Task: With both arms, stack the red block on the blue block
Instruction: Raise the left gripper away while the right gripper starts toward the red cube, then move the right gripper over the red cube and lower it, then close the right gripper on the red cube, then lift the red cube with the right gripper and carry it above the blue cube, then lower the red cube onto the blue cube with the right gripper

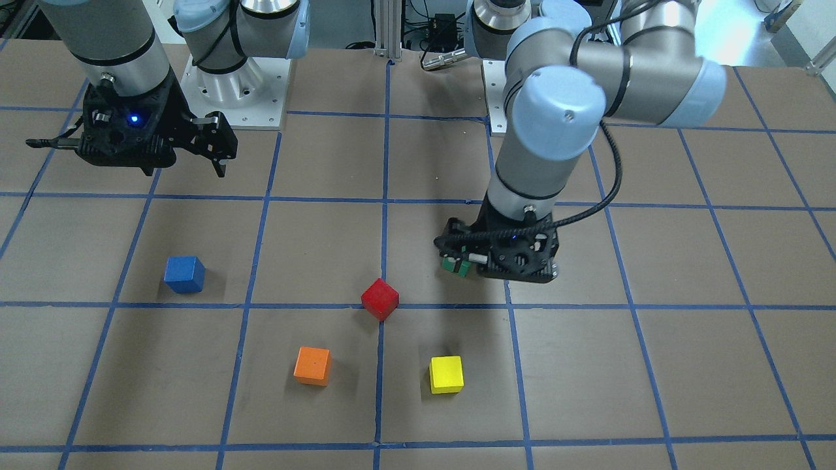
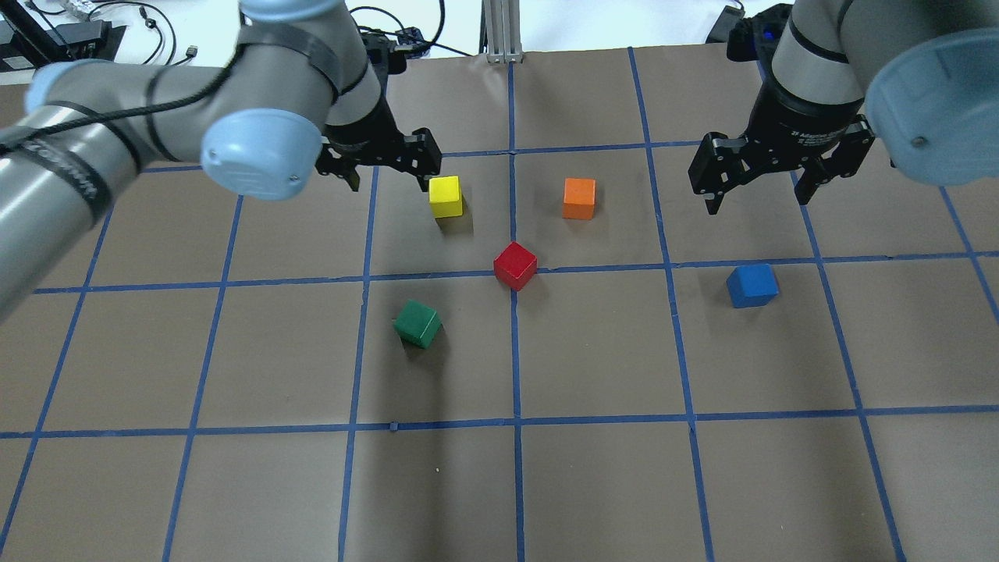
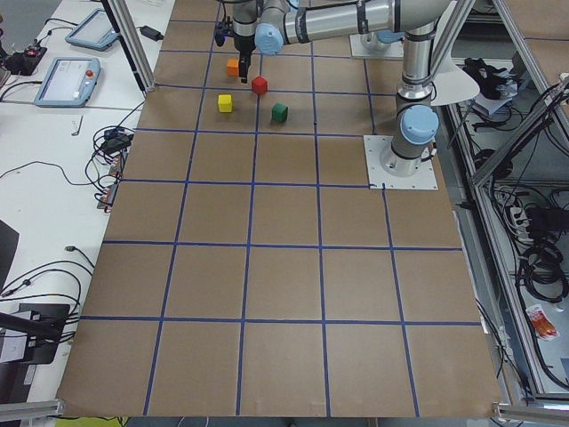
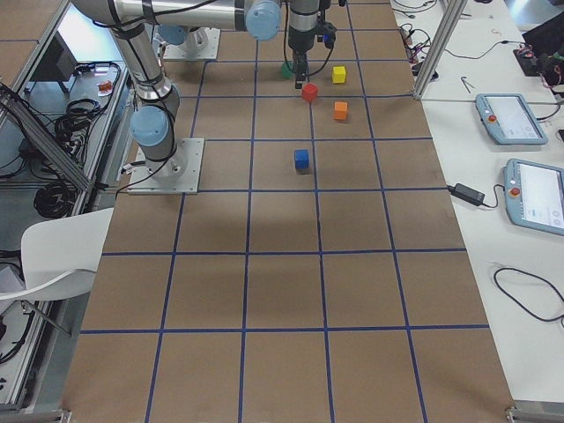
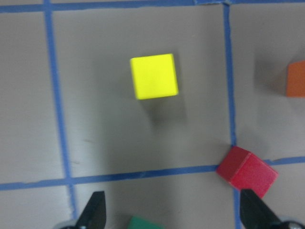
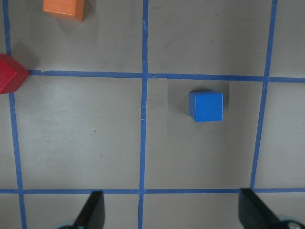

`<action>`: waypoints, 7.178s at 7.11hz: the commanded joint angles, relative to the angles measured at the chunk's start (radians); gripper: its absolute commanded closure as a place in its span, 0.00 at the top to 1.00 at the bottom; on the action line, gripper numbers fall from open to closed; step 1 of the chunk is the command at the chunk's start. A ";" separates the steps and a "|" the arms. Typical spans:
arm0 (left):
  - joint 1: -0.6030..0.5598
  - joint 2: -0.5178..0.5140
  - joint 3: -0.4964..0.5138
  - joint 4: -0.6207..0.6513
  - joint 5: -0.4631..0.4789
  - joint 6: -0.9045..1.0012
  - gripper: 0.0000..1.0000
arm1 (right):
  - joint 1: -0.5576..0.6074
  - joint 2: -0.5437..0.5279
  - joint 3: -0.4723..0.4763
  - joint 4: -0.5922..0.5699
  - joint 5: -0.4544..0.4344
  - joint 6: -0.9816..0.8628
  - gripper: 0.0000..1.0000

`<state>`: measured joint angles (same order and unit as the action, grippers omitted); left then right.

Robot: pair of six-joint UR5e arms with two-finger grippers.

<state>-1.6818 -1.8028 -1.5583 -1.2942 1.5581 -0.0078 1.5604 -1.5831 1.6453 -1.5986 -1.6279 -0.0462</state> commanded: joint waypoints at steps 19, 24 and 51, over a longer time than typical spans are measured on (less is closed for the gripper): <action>0.114 0.137 0.173 -0.343 0.019 0.235 1.00 | 0.339 0.525 -0.035 -0.551 0.154 0.944 1.00; 0.113 0.137 0.170 -0.344 0.045 0.235 1.00 | 0.340 0.561 -0.029 -0.529 0.158 0.945 1.00; 0.114 0.140 0.173 -0.341 0.037 0.229 1.00 | -0.226 0.256 0.194 -0.319 0.029 -0.219 0.00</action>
<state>-1.5678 -1.6627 -1.3850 -1.6352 1.5941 0.2209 1.3400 -1.3248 1.7919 -1.8570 -1.5996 -0.2628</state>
